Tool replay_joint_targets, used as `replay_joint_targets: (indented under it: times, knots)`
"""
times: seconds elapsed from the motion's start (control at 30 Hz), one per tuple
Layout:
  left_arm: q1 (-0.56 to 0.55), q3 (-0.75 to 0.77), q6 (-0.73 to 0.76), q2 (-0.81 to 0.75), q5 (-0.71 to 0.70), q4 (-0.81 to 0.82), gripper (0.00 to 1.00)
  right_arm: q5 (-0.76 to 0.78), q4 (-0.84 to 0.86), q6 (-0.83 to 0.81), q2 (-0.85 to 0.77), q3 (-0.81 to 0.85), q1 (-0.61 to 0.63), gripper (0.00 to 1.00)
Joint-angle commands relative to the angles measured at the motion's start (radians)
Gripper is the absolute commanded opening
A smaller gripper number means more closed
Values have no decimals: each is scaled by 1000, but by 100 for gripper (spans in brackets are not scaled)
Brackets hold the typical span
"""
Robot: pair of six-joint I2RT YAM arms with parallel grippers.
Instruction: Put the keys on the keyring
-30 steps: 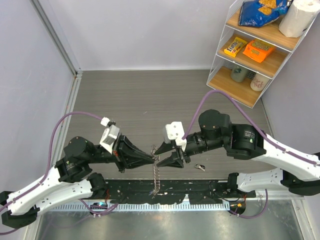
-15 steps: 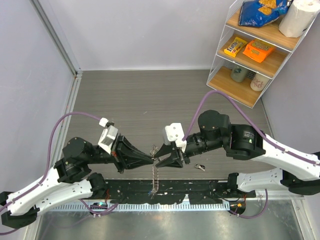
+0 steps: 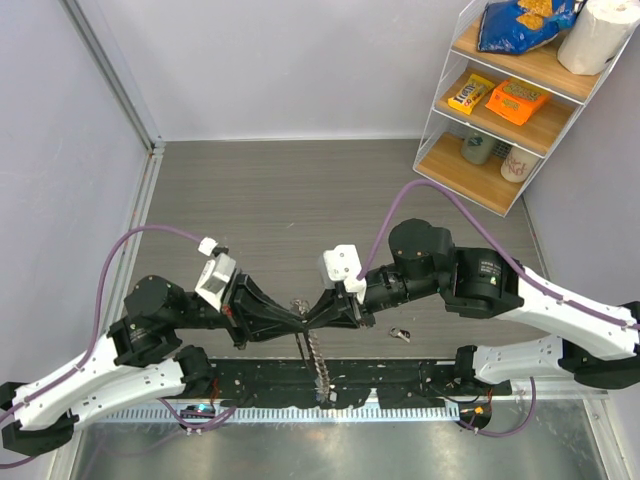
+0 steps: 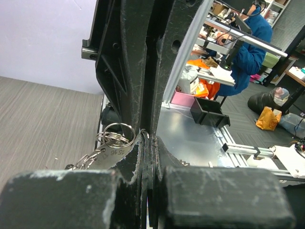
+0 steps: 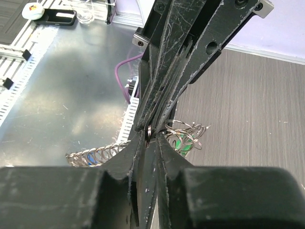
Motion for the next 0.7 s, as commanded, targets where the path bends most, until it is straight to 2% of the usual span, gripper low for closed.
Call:
replay_joint_targets:
  times: [0.0, 0.3, 0.57, 0.67]
  knots:
    - [2, 13, 8, -7, -43, 87, 0, -43, 48, -3, 21, 25, 20, 6]
    - [3, 0, 11, -30, -69, 100, 0, -3, 80, -1, -27, -15, 51, 5]
    - [3, -13, 11, -31, -97, 119, 0, 20, 210, 68, -80, -71, 53, 5]
    - [1, -33, 7, -54, -120, 140, 11, 47, 253, 91, -114, -110, 54, 5]
